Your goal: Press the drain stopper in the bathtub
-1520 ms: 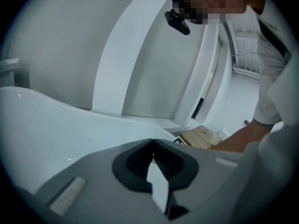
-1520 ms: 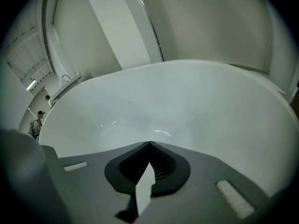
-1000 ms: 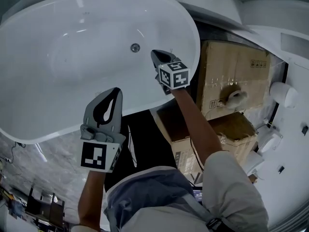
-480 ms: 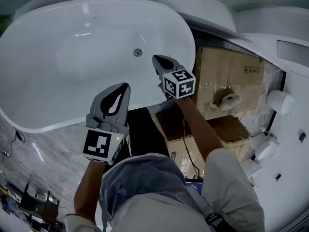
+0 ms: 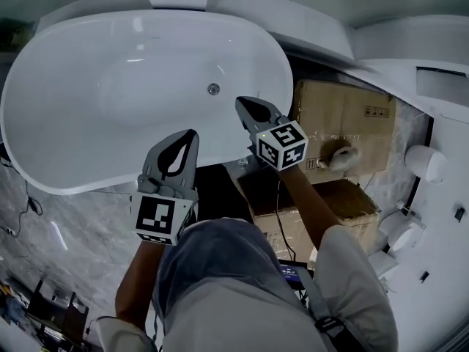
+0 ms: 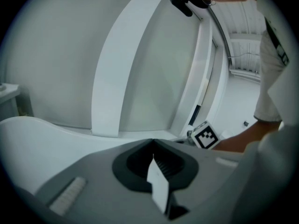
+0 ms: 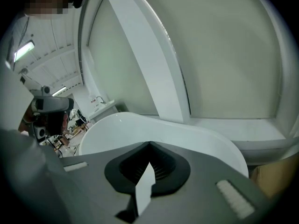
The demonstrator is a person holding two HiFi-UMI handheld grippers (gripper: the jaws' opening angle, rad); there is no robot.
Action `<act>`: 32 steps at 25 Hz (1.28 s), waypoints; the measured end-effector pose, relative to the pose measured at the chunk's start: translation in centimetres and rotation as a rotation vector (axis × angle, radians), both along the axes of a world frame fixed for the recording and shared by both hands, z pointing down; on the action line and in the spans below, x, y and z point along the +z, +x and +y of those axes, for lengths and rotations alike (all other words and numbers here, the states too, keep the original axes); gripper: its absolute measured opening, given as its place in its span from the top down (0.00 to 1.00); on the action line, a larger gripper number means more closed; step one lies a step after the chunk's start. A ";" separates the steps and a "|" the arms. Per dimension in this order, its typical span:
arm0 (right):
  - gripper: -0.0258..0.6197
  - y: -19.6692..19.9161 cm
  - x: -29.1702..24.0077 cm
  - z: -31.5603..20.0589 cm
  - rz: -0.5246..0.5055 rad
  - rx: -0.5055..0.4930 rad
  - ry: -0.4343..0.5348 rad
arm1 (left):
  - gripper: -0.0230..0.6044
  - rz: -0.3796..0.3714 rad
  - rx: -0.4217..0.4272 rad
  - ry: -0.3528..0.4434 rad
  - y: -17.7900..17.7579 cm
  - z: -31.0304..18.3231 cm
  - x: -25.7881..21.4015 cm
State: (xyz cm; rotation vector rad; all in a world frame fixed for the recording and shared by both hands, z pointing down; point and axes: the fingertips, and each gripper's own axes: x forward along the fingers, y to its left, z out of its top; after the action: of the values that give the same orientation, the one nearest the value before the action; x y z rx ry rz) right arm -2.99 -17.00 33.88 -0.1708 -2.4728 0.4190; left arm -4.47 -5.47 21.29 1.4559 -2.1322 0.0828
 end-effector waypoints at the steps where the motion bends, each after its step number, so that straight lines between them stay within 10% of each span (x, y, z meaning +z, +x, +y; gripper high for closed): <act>1: 0.97 0.2 -1.0 0.1 -0.012 0.003 0.000 | 0.96 0.004 -0.005 0.001 0.2 0.2 -0.4; 32: 0.97 7.8 -23.6 4.6 -0.310 0.003 0.102 | 0.96 -0.115 -0.148 0.140 4.0 7.7 -14.6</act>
State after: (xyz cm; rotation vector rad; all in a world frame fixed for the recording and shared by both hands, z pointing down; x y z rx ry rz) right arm 4.81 -12.39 10.27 -0.2033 -2.7914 0.2831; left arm -0.44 2.26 6.66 1.3945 -2.3744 -0.0395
